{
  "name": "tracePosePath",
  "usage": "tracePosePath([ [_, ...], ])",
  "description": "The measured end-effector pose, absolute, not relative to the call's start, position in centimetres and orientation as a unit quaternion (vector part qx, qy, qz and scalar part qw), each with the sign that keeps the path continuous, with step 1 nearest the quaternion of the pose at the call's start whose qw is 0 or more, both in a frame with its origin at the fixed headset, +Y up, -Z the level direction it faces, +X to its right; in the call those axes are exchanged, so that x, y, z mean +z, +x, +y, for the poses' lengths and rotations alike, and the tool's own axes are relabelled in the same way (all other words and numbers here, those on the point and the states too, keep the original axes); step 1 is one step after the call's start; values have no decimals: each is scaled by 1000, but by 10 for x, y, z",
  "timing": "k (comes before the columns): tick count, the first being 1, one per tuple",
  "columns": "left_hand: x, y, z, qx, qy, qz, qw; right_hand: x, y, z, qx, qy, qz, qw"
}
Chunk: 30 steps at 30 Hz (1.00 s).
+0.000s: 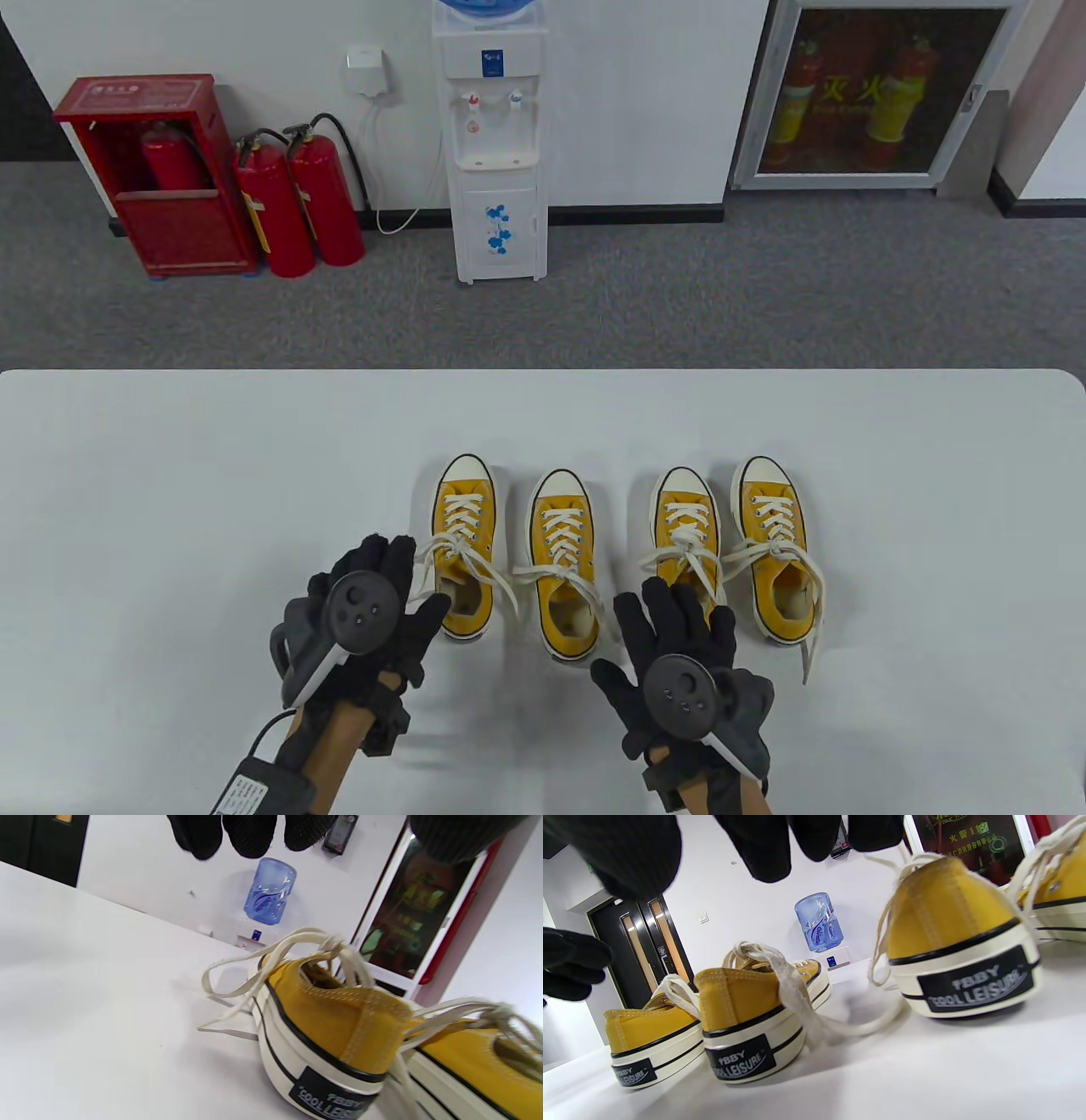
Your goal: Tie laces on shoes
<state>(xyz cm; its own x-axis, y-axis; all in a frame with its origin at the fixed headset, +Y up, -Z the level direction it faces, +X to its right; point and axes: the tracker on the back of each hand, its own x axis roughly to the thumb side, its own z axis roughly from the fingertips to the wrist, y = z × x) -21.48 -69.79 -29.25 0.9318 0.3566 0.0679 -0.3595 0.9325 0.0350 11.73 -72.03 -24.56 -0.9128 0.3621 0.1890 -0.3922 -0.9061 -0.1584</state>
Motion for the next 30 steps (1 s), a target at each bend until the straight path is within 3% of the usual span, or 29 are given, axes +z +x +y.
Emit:
tracePosePath([
  [11, -258, -215, -707, 110, 50, -118, 986, -242, 107, -721, 975, 100, -95, 173],
  [30, -243, -203, -750, 78, -8, -173, 982, -226, 68, -724, 971, 176, -87, 138],
])
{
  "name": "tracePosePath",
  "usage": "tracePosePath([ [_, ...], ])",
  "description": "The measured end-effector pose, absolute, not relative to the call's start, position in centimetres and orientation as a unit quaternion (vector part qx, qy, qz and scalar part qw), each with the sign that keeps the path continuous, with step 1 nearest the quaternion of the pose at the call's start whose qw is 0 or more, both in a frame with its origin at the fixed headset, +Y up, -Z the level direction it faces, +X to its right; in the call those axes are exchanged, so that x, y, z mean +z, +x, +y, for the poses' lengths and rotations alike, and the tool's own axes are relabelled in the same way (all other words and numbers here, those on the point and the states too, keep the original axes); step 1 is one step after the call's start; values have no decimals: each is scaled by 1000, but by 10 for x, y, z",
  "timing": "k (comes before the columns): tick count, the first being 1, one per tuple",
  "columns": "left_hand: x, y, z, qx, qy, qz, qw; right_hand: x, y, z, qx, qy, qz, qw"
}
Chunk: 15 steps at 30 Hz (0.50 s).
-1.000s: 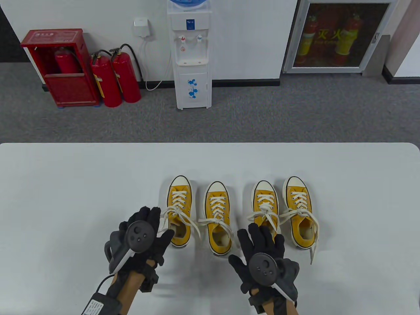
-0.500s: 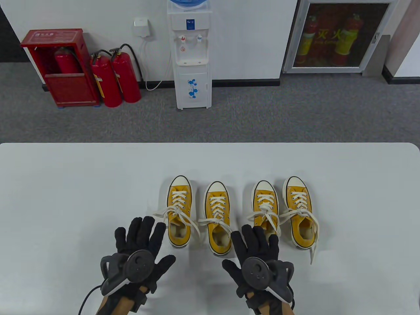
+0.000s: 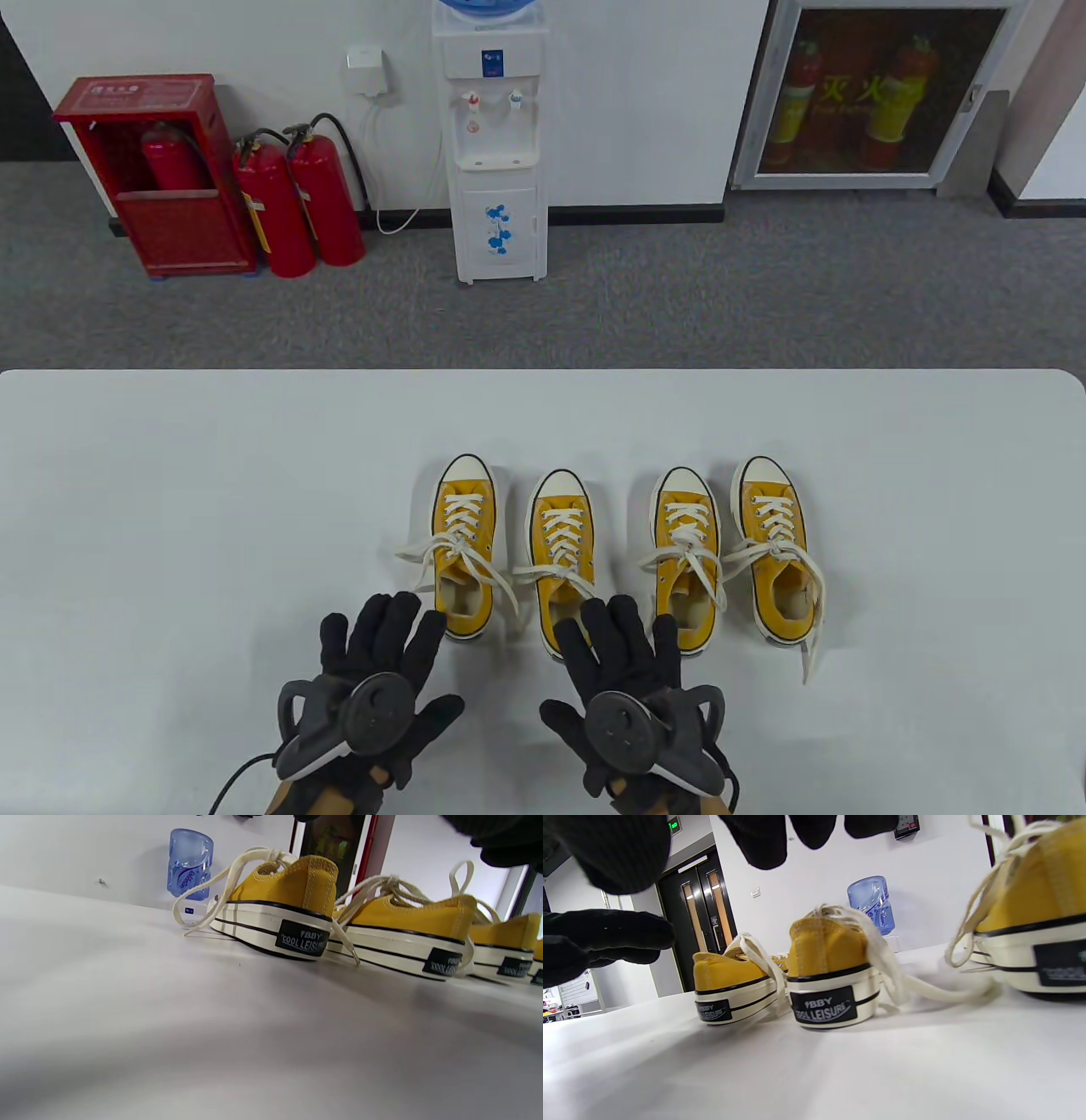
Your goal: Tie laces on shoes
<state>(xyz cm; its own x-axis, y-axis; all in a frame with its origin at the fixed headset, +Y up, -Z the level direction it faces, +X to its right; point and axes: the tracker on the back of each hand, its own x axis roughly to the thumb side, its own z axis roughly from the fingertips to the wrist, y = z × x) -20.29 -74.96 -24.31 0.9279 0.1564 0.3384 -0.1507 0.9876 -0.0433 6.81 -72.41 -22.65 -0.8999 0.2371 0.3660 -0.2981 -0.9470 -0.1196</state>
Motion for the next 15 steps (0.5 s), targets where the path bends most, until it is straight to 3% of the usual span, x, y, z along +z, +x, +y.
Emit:
tracePosePath([
  [15, -246, -205, -745, 94, -19, -171, 981, -229, 70, -728, 973, 169, -68, 142],
])
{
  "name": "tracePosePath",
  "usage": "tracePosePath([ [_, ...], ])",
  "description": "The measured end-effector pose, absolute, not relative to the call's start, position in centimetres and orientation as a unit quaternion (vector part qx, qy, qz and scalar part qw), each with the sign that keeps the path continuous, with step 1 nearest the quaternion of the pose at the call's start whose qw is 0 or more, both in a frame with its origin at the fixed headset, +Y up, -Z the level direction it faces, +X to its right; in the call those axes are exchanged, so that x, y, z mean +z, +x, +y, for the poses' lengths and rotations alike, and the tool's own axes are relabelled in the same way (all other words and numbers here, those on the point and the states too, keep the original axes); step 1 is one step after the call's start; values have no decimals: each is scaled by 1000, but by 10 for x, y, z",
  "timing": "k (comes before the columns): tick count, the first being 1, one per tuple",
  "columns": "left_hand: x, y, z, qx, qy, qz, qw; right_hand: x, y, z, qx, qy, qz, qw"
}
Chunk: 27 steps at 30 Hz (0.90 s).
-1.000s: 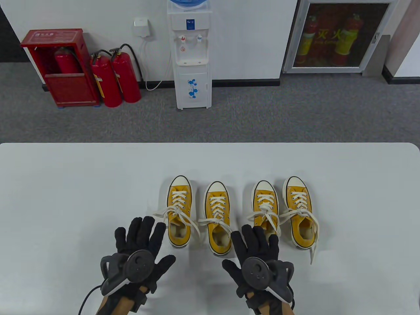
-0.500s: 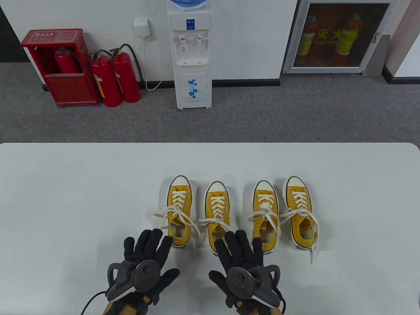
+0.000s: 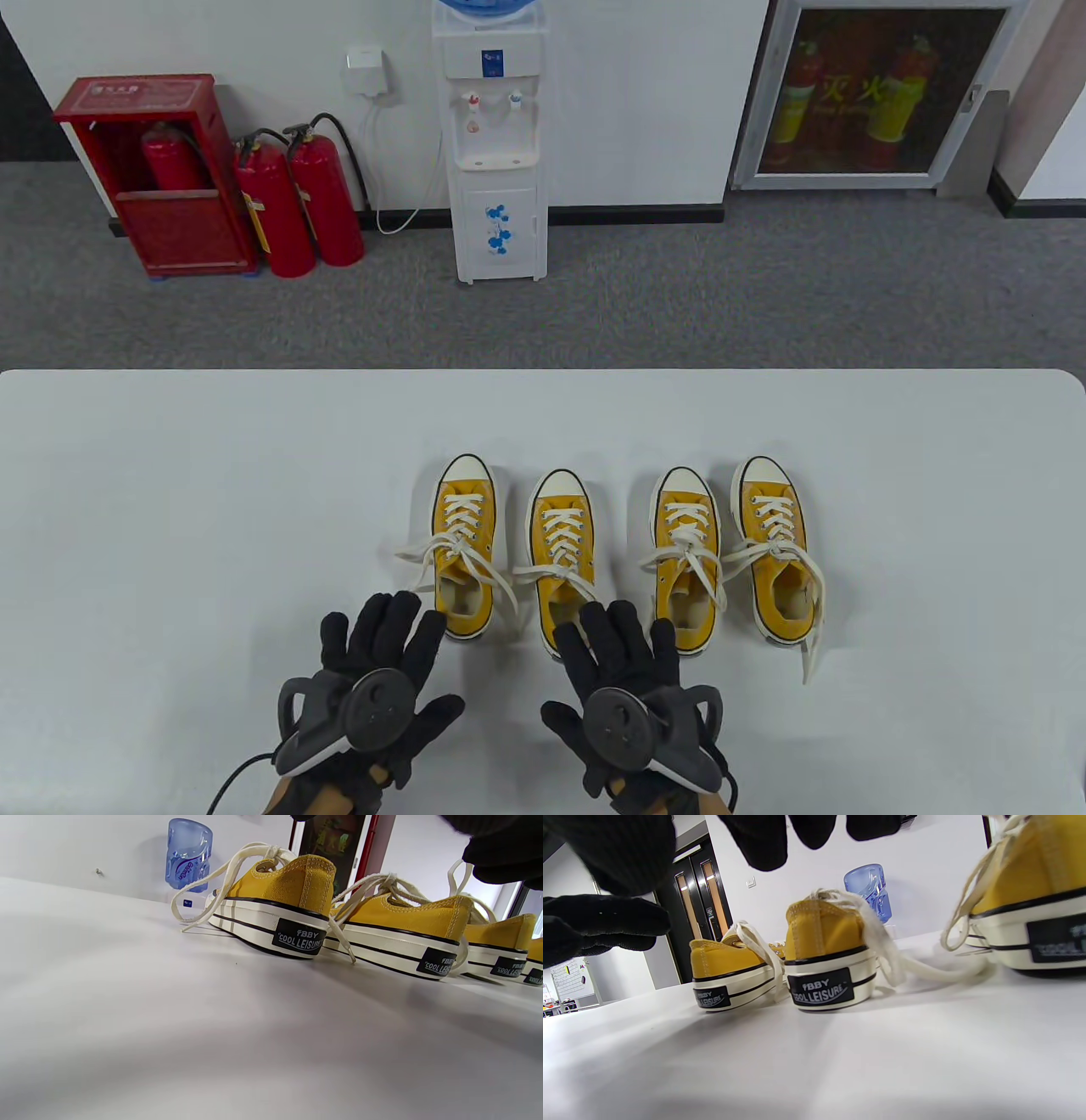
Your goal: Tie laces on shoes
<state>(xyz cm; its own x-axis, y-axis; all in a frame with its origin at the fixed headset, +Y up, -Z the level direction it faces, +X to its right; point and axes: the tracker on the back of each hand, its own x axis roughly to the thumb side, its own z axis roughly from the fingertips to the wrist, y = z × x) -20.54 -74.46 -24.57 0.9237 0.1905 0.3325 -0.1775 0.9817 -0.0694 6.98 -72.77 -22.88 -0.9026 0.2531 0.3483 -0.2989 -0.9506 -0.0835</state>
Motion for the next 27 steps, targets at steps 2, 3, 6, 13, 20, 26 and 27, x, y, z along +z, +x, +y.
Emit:
tracePosePath([
  [2, -246, -206, -744, 100, -19, -171, 980, -228, 70, -726, 973, 170, -69, 143],
  [3, -247, -207, -744, 101, -19, -170, 980, -228, 71, -725, 972, 171, -72, 144],
  [6, -248, -208, -744, 106, -22, -167, 980, -229, 75, -725, 973, 164, -73, 145],
  [13, -251, -213, -744, 116, -21, -158, 980, -234, 80, -728, 974, 149, -61, 156],
  [20, -251, -210, -744, 96, -22, -159, 982, -233, 79, -727, 974, 152, -61, 155],
  [26, -251, -211, -745, 96, -28, -155, 983, -233, 78, -728, 975, 154, -55, 151],
  [27, -251, -211, -745, 96, -29, -154, 983, -232, 77, -728, 975, 154, -57, 151],
])
